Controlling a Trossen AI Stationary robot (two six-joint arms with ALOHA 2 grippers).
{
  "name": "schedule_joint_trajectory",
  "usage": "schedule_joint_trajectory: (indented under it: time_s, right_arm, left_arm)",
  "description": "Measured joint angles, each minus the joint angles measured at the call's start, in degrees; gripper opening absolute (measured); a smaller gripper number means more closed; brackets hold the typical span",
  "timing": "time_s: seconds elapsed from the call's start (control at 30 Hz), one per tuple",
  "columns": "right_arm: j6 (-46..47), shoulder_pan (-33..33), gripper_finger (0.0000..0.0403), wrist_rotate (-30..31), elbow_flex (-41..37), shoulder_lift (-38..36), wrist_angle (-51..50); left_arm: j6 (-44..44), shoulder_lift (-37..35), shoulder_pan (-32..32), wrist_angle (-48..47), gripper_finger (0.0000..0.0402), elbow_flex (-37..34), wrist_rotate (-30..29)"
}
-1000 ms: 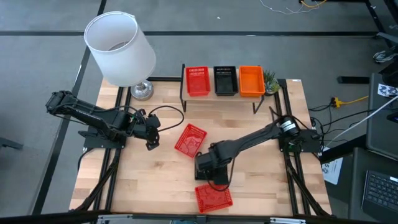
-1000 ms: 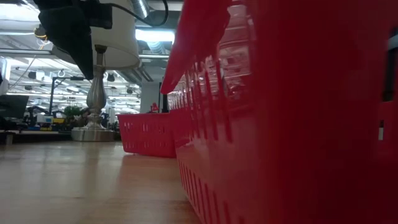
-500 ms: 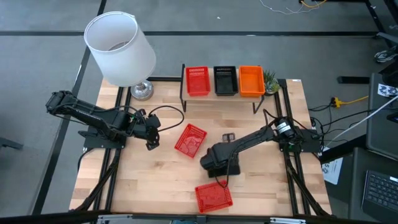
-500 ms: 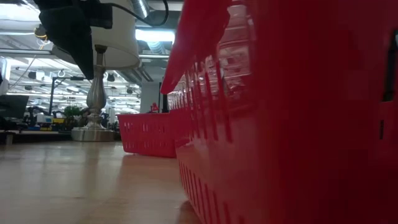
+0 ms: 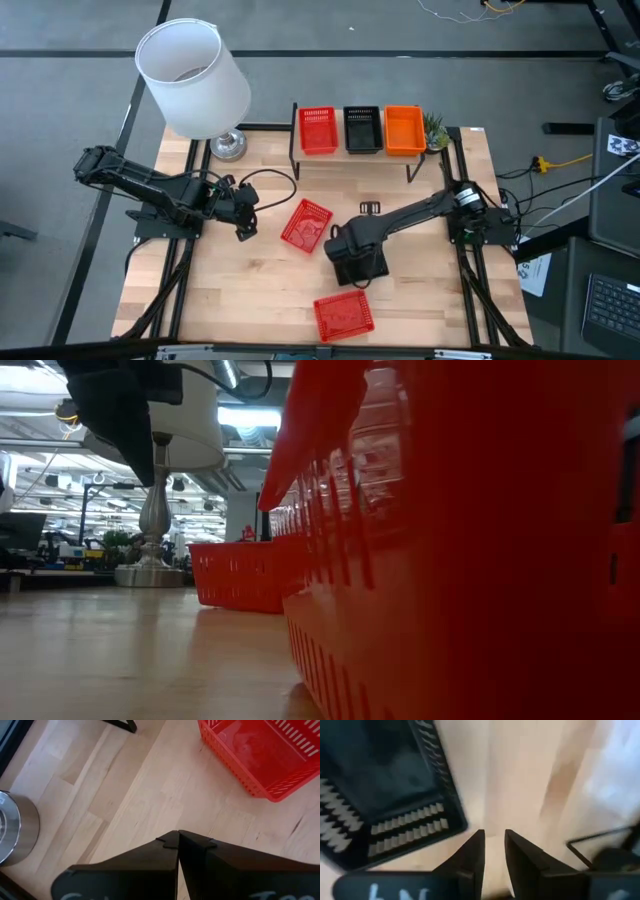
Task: Stack baskets on shelf by color
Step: Stack the black bin on the other black bins on the shelf
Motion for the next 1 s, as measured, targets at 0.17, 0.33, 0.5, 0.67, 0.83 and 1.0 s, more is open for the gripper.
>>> schedule_joint_trajectory:
  time_s: [0.17, 0.33, 0.5, 0.67, 0.83, 1.0]
  right_arm:
    - [-0.3, 2.3, 0.0074, -11.4, 0.1, -2.9, 5.5]
    - [-0.2, 4.4, 0.0074, -18.0, -0.9, -3.3, 17.0]
    - [0.1, 4.8, 0.0074, -14.7, -7.5, -3.2, 21.6]
    - [1.9, 3.9, 0.0074, -15.4, -14.6, -3.2, 22.1]
    - [1.2, 2.3, 0.0074, -8.6, -21.2, -3.2, 20.5]
    - [-0.9, -1.6, 0.0074, 1.8, -24.9, -3.2, 13.4]
  left_arm:
    - [0.0, 0.0, 0.0, 0.1, 0.0000, 0.0, 0.0]
    - [0.0, 0.0, 0.0, 0.4, 0.0000, 0.0, 0.0]
    - [0.0, 0.0, 0.0, 0.4, 0.0000, 0.0, 0.0]
    - [0.1, 0.0, 0.0, 0.4, 0.0000, 0.0, 0.0]
    - [0.1, 0.0, 0.0, 0.4, 0.0000, 0.0, 0.0]
    - [0.1, 0.0, 0.0, 0.4, 0.0000, 0.0, 0.0]
